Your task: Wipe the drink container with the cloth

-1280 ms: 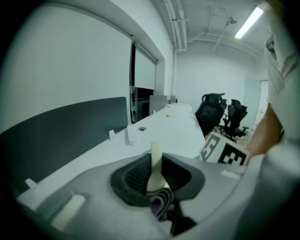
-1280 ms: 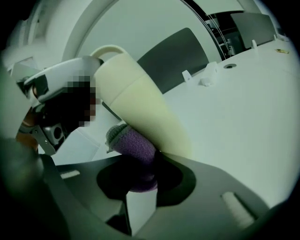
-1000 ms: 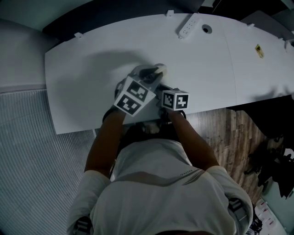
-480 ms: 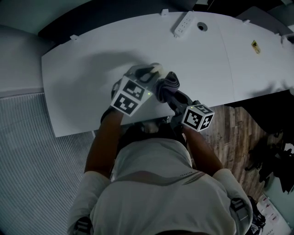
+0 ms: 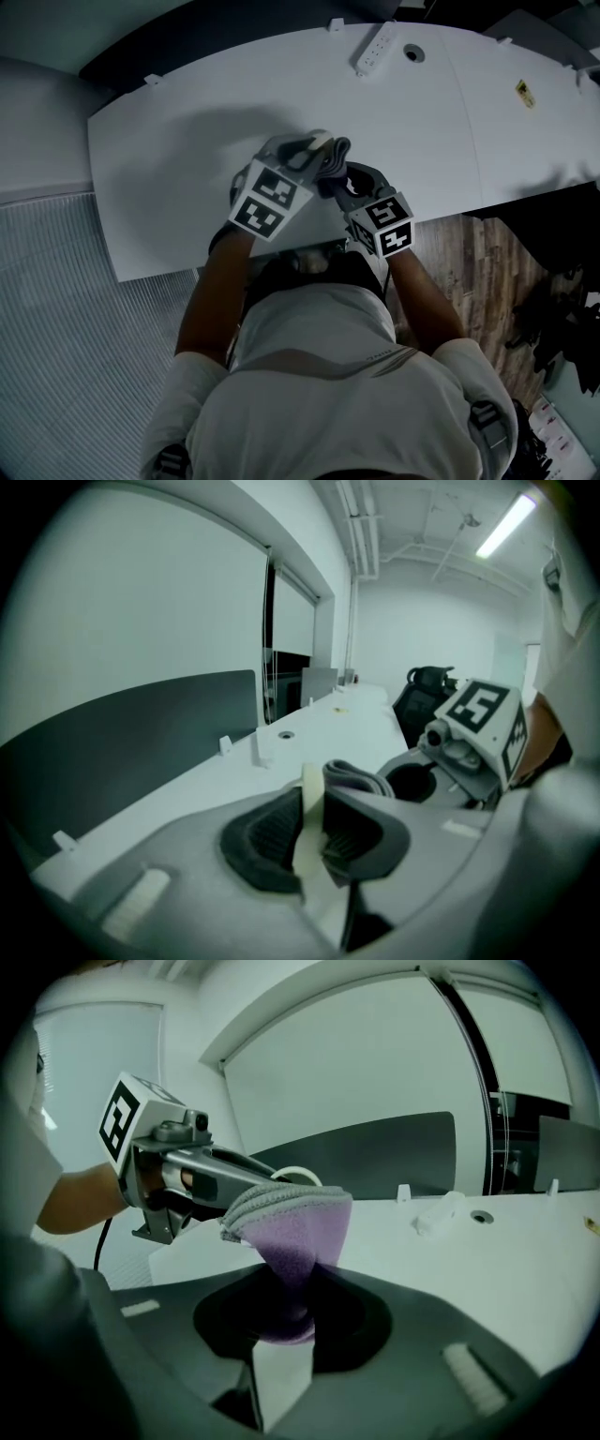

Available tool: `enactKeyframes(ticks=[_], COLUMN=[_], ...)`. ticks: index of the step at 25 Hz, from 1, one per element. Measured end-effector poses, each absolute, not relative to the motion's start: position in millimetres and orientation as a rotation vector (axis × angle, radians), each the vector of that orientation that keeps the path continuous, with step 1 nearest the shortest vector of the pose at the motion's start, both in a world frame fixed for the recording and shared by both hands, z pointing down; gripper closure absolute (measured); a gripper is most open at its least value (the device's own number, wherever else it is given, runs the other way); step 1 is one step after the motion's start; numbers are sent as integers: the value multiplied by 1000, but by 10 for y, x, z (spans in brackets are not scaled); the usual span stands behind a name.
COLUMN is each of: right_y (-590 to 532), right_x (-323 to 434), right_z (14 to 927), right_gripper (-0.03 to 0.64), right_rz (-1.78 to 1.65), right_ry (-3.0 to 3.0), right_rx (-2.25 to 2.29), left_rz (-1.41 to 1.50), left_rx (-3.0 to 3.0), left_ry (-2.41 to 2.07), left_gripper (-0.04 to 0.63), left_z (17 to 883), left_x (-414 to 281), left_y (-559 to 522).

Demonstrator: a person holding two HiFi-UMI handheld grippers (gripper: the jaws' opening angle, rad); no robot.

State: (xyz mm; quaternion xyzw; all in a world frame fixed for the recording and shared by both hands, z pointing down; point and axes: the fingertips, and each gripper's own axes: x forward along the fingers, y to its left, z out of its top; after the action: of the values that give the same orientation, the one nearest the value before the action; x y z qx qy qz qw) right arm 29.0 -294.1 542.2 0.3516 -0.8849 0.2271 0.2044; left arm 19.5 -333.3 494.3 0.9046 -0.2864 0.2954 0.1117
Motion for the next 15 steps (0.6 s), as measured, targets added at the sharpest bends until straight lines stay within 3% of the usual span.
enactKeyframes(ticks=[15], right_y=[-3098], right_x=[282], right_z=[6203], right_gripper=[515], right_rz=[712], right_ry=[-2255], right_rx=[884], left_rz=[860], left_rx=[2649], left_ry=[-845], left_gripper=[529], left_z=[4944], left_x=[193], left_y=[-3340])
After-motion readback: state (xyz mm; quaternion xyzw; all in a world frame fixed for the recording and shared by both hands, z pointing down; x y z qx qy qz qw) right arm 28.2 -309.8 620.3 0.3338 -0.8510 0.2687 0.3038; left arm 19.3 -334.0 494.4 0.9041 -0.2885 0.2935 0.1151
